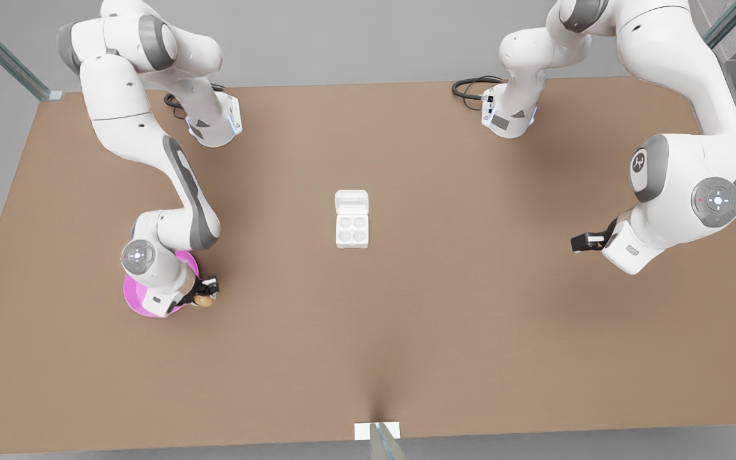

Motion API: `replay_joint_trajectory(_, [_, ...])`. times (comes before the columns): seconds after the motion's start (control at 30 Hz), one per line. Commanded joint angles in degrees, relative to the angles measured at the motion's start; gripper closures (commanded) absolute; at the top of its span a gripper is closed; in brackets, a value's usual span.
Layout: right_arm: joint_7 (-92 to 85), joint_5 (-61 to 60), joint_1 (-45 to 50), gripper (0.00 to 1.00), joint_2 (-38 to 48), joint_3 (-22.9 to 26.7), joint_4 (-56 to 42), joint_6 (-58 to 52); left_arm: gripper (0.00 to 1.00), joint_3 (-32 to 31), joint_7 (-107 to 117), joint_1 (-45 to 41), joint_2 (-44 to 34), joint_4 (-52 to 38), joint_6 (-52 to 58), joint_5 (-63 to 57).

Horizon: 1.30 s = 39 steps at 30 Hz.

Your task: Pack egg into the box and close the box lid

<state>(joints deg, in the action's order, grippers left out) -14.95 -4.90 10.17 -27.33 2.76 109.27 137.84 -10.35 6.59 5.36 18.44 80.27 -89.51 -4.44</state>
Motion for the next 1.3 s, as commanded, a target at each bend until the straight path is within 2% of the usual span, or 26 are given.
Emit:
replay_joint_trajectory(0.0, [9.7,-7.1,6.5,0.51,-0.1,3.7,-0.5,-5.0,0.0,0.0,0.2,0.0,-0.1,0.0,0.0,0.0])
replay_joint_trajectory(0.1, [14.7,-12.4,15.8,0.51,-0.1,7.3,-0.5,-6.3,0.0,0.0,0.3,0.0,-0.2,0.0,0.0,0.0])
replay_joint_trajectory(0.17, [17.5,-17.9,26.8,0.51,0.1,14.5,-0.6,-8.4,0.0,0.0,0.5,-0.6,-0.2,-0.3,0.0,-1.6])
replay_joint_trajectory(0.37, [27.5,-22.6,36.9,0.51,-0.9,16.1,-5.7,-13.7,0.0,0.0,0.5,-0.4,-0.1,0.0,0.0,-1.6])
replay_joint_trajectory(0.47, [33.0,-22.6,38.6,0.51,-4.0,16.1,-13.9,-19.2,0.0,-0.1,0.5,-0.1,0.0,0.0,0.0,-1.6])
replay_joint_trajectory(0.77, [38.5,-26.2,48.8,0.5,-4.0,16.1,-13.4,-20.0,0.0,0.0,0.4,0.0,-0.1,0.1,0.0,-1.6])
replay_joint_trajectory(1.17, [38.6,-27.4,49.1,0.49,-9.3,16.9,-14.1,-19.4,0.0,-0.1,0.4,0.0,0.0,0.1,0.0,-1.6])
replay_joint_trajectory(1.27, [38.8,-29.9,50.9,0.49,-11.9,17.1,-17.0,-19.5,0.0,-0.1,0.4,0.0,0.1,0.1,0.0,-1.6])
